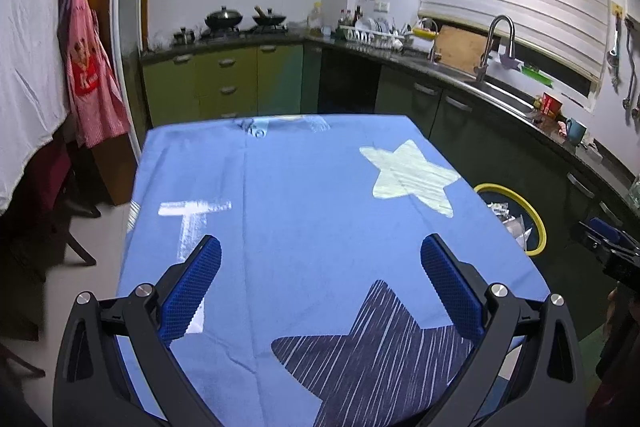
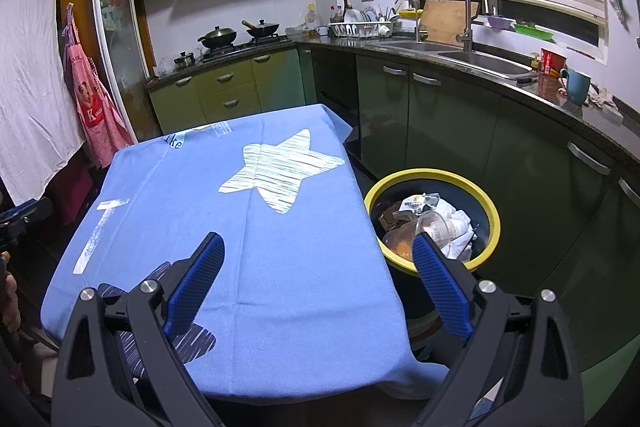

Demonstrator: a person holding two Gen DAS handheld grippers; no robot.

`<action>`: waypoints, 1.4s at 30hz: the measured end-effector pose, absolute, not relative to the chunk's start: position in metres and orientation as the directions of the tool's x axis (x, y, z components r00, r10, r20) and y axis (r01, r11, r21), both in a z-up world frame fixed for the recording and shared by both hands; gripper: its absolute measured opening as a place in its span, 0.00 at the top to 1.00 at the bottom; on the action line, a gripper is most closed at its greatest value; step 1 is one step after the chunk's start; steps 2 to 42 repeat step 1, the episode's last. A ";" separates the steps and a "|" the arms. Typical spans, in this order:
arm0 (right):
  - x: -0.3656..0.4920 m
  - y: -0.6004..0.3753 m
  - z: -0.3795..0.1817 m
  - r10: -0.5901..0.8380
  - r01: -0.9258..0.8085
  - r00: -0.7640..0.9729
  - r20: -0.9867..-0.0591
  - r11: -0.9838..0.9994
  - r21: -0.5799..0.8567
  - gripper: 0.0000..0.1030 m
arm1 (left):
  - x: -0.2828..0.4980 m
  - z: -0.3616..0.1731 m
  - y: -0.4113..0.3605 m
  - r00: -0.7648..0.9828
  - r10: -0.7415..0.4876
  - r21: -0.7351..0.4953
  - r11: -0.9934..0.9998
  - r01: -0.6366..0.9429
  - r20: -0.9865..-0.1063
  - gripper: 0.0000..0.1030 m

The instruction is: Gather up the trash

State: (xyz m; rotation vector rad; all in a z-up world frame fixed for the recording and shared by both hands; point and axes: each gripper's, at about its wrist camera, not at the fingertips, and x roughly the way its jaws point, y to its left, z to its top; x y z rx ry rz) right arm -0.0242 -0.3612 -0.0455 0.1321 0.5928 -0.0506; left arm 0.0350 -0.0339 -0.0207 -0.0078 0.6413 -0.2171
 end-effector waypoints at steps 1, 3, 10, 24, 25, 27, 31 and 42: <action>-0.021 -0.362 -0.046 -0.006 0.082 0.826 -0.563 0.991 0.110 0.12 | 0.042 -0.024 -0.031 0.776 -0.199 -0.076 0.978 0.193 -0.599 0.04; -0.021 -0.362 -0.046 -0.006 0.082 0.826 -0.563 0.991 0.110 0.12 | 0.042 -0.024 -0.031 0.776 -0.199 -0.076 0.978 0.193 -0.599 0.04; -0.021 -0.362 -0.046 -0.006 0.082 0.826 -0.563 0.991 0.110 0.12 | 0.042 -0.024 -0.031 0.776 -0.199 -0.076 0.978 0.193 -0.599 0.04; -0.021 -0.362 -0.046 -0.006 0.082 0.826 -0.563 0.991 0.110 0.12 | 0.042 -0.024 -0.031 0.776 -0.199 -0.076 0.978 0.193 -0.599 0.04; -0.021 -0.362 -0.046 -0.006 0.082 0.826 -0.563 0.991 0.110 0.12 | 0.042 -0.024 -0.031 0.776 -0.199 -0.076 0.978 0.193 -0.599 0.04; -0.021 -0.362 -0.046 -0.006 0.082 0.826 -0.563 0.991 0.110 0.12 | 0.042 -0.024 -0.031 0.776 -0.199 -0.076 0.978 0.193 -0.599 0.04; -0.021 -0.362 -0.046 -0.006 0.082 0.826 -0.563 0.991 0.110 0.12 | 0.042 -0.024 -0.031 0.776 -0.199 -0.076 0.978 0.193 -0.599 0.04; -0.021 -0.362 -0.046 -0.006 0.082 0.826 -0.563 0.991 0.110 0.12 | 0.042 -0.024 -0.031 0.776 -0.199 -0.076 0.978 0.193 -0.599 0.04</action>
